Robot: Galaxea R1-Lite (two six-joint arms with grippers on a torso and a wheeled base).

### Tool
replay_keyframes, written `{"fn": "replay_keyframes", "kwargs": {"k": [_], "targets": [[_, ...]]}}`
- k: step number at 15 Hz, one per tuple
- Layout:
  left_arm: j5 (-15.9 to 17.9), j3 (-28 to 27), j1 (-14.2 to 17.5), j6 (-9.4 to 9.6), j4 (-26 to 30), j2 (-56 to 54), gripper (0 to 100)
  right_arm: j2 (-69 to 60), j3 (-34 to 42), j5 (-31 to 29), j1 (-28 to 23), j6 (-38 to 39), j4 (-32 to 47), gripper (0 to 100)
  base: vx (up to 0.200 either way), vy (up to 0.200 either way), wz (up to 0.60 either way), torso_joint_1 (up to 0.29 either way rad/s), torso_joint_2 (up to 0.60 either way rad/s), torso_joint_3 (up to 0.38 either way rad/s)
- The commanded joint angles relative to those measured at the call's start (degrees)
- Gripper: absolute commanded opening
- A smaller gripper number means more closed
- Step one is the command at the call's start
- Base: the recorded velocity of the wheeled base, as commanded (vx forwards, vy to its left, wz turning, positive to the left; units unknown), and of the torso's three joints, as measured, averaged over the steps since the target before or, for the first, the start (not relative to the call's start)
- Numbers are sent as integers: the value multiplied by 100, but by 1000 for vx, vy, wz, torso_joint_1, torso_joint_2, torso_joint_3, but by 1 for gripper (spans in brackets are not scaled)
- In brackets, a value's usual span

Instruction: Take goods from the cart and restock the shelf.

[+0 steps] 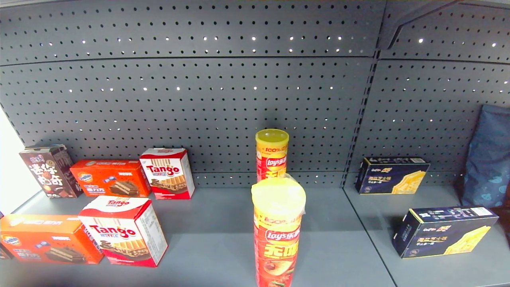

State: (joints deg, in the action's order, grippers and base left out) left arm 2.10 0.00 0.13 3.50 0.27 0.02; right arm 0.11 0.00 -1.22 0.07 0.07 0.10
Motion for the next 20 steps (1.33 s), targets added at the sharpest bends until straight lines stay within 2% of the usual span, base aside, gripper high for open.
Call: {"fn": "replay_keyframes", "kwargs": {"k": [1,2,3,17,19,20], "targets": [[1,0,4,-25,0,-2,100,15,0,8,1,1,-1,100,0,0,0,0,0,0],[10,0,4,-227,-9,-2,100,15,0,-1,1,1,-1,100,0,0,0,0,0,0],[1,0,4,-271,-9,-2,100,7,0,-1,1,1,8,100,0,0,0,0,0,0],[1,0,4,-262,-9,-2,100,7,0,-1,1,1,-1,100,0,0,0,0,0,0],[-34,0,4,-288,-9,-2,100,15,0,-1,1,10,-1,100,0,0,0,0,0,0],[-175,0,4,-359,-9,-2,100,7,0,-1,1,1,-1,100,0,0,0,0,0,0]]}}
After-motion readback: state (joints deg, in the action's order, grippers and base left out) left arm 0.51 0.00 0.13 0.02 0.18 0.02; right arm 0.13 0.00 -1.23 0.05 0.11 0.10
